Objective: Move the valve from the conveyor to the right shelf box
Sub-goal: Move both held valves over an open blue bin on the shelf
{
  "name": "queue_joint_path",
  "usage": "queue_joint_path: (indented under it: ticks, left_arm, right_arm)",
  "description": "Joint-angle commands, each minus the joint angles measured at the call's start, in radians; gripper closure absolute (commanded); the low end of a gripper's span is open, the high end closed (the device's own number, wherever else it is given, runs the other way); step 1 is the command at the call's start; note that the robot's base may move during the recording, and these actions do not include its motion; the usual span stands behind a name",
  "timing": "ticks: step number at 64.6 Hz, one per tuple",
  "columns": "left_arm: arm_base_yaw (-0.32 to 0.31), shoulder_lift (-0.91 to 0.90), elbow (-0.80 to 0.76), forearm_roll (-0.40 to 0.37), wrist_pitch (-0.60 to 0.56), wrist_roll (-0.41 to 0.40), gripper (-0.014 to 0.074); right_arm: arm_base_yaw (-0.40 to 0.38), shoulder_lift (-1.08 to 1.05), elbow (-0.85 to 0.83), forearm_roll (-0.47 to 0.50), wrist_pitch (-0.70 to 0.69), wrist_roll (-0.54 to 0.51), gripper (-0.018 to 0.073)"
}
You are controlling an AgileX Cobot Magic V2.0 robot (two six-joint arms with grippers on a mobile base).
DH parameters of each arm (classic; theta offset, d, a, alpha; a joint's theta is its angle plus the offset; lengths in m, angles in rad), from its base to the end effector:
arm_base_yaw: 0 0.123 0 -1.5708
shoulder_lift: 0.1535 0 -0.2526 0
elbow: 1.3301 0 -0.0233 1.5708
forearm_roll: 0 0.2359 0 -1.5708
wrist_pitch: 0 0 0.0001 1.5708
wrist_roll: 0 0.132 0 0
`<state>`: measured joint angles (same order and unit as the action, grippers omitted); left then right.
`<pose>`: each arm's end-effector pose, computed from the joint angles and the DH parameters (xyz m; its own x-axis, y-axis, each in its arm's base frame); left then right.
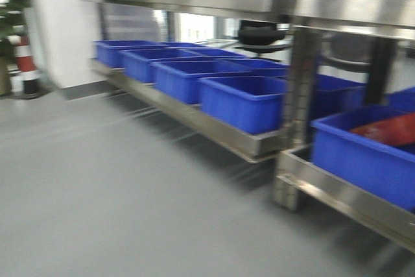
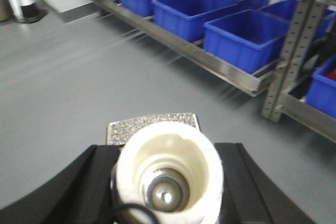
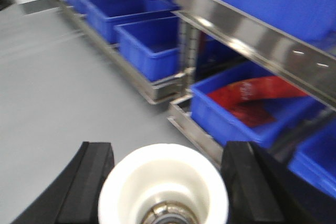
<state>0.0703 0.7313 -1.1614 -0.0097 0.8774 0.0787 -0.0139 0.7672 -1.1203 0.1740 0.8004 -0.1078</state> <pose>0.1567 0.0100 0.4088 -0.3551 0.0476 -0.9336 -0.0376 0.9972 0.0652 0.1737 0.0140 0.4004 -0.3466 0.0187 -0.9378 -0.0979 0.9936 0.0560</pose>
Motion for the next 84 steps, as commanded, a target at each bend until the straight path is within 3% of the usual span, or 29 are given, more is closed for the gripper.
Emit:
queue_joint_path:
  ticks: [1, 84]
  left_arm:
    - [-0.007, -0.008, -0.01, -0.008, -0.058, -0.004, 0.0707]
    - [-0.007, -0.008, -0.01, -0.008, -0.058, -0.004, 0.0707]
  right_arm:
    - [-0.002, -0.01, -0.016, -0.003, -0.076, -0.005, 0.0712]
    - [-0.002, -0.01, -0.016, -0.003, -0.076, -0.005, 0.0712]
